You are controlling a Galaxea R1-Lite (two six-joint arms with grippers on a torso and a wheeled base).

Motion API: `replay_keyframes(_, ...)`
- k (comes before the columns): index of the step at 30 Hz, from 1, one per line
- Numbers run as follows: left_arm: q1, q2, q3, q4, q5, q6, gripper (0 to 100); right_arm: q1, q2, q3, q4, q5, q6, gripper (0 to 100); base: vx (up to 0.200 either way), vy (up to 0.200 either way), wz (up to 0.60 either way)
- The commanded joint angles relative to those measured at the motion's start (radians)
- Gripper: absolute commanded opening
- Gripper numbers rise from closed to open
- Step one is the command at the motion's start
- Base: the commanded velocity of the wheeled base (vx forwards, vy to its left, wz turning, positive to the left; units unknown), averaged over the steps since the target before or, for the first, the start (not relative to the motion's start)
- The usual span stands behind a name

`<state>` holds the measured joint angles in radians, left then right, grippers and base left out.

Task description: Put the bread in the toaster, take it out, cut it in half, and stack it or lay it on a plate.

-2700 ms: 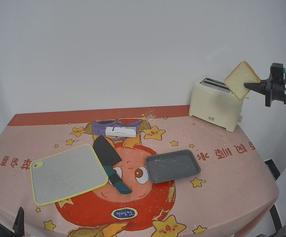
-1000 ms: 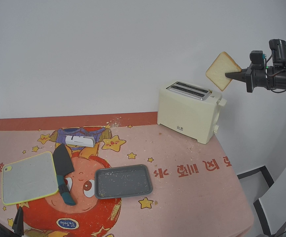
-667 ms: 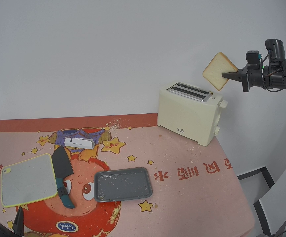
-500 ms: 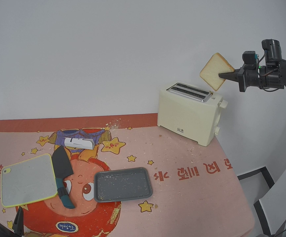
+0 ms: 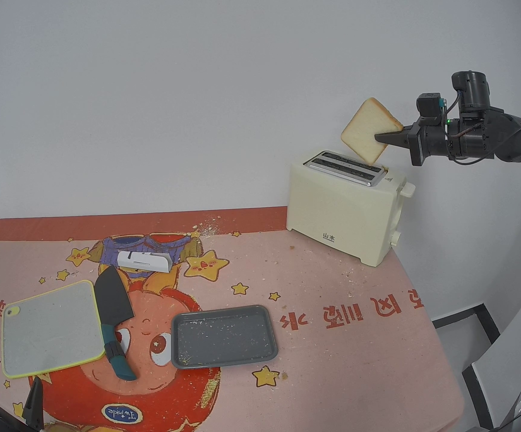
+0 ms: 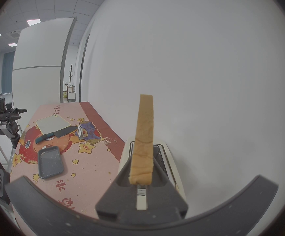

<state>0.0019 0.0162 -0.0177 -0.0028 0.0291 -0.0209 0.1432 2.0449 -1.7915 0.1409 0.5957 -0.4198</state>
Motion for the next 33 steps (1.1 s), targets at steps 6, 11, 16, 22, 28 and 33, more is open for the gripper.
replay_keyframes(6, 0.001, -0.002, 0.018, 0.0, 0.002, -0.001, 100, 0.027, 0.043, -0.014, -0.001, -0.004, 0.003, 0, 0.0, 0.0, 0.0)
replay_keyframes(11, 0.001, -0.002, 0.018, 0.0, 0.002, -0.001, 100, 0.033, 0.055, -0.014, -0.004, -0.047, 0.003, 0, 0.0, 0.0, 0.0)
replay_keyframes(16, 0.001, -0.002, 0.018, 0.0, 0.002, -0.001, 100, 0.029, 0.055, -0.011, -0.003, -0.051, 0.001, 0, 0.0, 0.0, 0.0)
replay_keyframes(22, 0.001, -0.002, 0.018, 0.0, 0.002, -0.001, 100, 0.026, 0.064, -0.011, -0.003, -0.051, -0.002, 0, 0.0, 0.0, 0.0)
replay_keyframes(28, 0.001, -0.002, 0.018, 0.0, 0.002, -0.001, 100, 0.026, 0.067, -0.016, -0.004, -0.053, -0.002, 0, 0.0, 0.0, 0.0)
replay_keyframes(33, 0.0, -0.002, 0.018, 0.0, 0.002, -0.001, 100, 0.019, 0.075, -0.029, -0.004, -0.053, -0.002, 0, 0.0, 0.0, 0.0)
